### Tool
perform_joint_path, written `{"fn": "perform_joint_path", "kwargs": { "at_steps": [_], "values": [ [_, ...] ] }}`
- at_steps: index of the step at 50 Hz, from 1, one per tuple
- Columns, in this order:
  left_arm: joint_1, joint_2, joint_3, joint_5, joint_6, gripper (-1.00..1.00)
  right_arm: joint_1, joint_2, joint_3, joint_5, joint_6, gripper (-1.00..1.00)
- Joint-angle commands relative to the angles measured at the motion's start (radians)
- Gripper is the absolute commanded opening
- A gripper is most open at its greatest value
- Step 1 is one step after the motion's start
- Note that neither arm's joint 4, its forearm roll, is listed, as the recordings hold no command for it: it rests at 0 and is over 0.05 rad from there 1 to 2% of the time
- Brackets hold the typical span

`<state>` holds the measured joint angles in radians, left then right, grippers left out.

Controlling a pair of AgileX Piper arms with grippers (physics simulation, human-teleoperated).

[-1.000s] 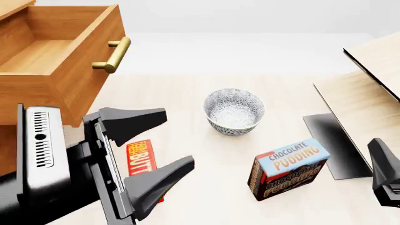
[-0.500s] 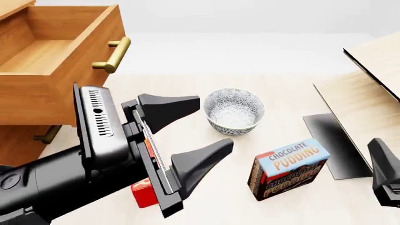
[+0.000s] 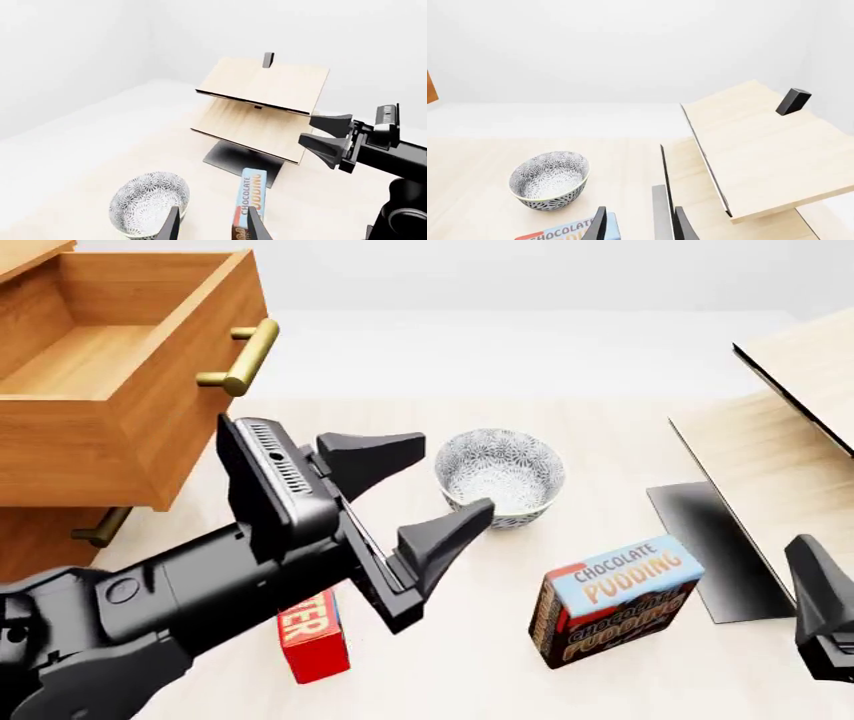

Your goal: Close the top drawer of the cabinet.

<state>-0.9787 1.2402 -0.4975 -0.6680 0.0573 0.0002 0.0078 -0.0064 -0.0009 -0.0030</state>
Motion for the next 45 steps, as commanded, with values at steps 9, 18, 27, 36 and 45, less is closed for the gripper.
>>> {"fn": "perform_joint_path", "kwargs": {
  "at_steps": [9, 18, 27, 36, 45],
  "values": [
    [0.090, 0.016, -0.023, -0.008, 0.008, 1.00, 0.000, 0.000, 0.000, 0.000, 0.000, 1.00],
    [0.142, -0.044, -0.001, 0.018, -0.003, 1.00, 0.000, 0.000, 0.000, 0.000, 0.000, 1.00],
    [0.153, -0.037, -0.017, 0.020, 0.000, 1.00, 0.000, 0.000, 0.000, 0.000, 0.000, 1.00],
    [0.160, -0.062, -0.022, 0.040, -0.015, 1.00, 0.000, 0.000, 0.000, 0.000, 0.000, 1.00],
    [0.190, -0.105, -0.021, 0.069, -0.019, 1.00, 0.000, 0.000, 0.000, 0.000, 0.000, 1.00]
  ]
}}
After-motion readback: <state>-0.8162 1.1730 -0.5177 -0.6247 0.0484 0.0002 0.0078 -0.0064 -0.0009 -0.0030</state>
